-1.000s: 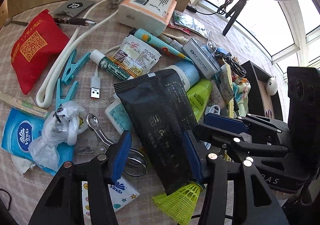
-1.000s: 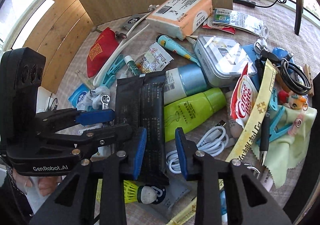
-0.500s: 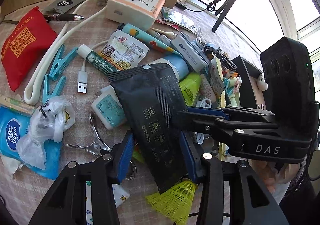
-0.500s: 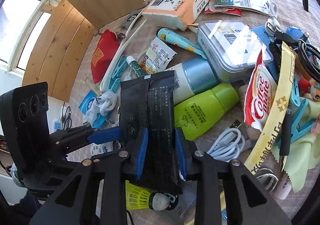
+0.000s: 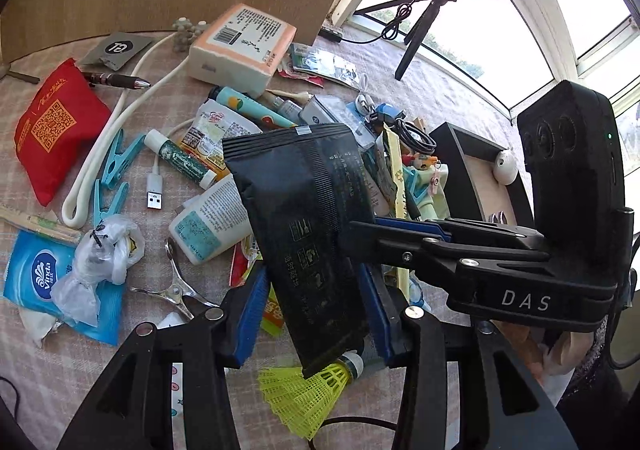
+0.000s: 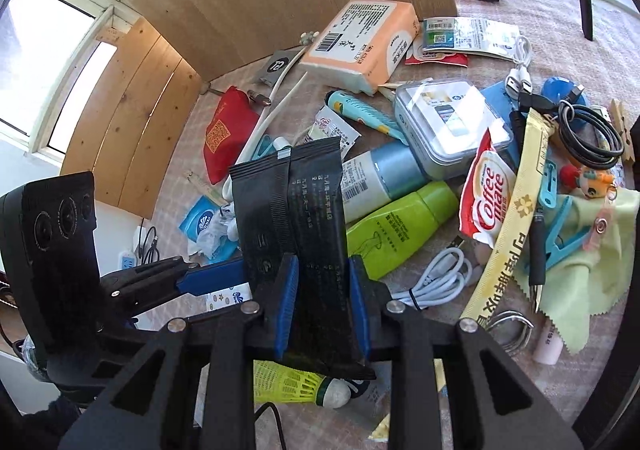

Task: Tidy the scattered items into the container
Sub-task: 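Carry the black pouch into the tray and release it with the right gripper, then grasp the yellow shuttlecock with the right gripper while the left gripper grasps the Vinda tissue pack, then carry the shuttlecock and tissue pack into the tray and release both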

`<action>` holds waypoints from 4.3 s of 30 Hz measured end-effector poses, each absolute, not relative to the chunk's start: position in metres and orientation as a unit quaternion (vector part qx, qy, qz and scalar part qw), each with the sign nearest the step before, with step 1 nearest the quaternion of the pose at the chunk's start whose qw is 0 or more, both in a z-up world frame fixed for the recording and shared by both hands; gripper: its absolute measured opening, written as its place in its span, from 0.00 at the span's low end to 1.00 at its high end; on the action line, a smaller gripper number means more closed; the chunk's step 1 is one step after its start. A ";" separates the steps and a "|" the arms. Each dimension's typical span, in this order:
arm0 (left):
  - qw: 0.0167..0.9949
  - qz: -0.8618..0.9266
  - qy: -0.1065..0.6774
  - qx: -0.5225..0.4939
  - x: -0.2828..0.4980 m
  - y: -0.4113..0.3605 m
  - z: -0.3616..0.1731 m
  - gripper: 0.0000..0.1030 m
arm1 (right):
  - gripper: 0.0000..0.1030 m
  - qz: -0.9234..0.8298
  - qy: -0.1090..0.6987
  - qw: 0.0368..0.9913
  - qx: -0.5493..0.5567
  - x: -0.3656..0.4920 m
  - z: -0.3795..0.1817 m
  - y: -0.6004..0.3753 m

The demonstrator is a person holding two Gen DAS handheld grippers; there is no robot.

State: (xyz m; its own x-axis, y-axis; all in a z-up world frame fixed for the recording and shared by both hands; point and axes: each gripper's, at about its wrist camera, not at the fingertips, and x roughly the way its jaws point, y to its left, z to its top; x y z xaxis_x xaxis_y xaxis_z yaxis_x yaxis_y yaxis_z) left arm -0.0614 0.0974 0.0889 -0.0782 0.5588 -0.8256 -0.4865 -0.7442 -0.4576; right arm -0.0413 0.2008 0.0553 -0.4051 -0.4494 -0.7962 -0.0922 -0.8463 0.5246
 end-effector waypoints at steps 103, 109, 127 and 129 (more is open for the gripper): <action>0.381 0.666 0.311 -0.561 -0.028 0.052 0.029 0.57 | 0.48 -0.777 0.102 0.240 0.573 0.026 0.022 0.096; 0.379 0.671 0.289 -0.568 -0.027 0.047 0.027 0.51 | 0.27 -0.767 0.087 0.239 0.589 0.023 0.014 0.091; 0.349 0.721 0.221 -0.557 -0.026 0.028 0.069 0.49 | 0.27 -0.815 -0.022 0.185 0.549 0.036 0.060 0.139; 0.352 0.726 0.214 -0.550 -0.026 0.038 0.079 0.49 | 0.27 -0.825 -0.030 0.162 0.541 0.040 0.068 0.152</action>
State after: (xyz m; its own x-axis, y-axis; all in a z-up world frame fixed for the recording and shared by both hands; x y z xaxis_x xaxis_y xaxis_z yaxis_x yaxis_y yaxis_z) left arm -0.0256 0.0376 0.0792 -0.1470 0.2760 -0.9499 -0.7466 -0.6608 -0.0764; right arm 0.0401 0.1522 0.0675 -0.3619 -0.2997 -0.8827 0.2353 -0.9456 0.2246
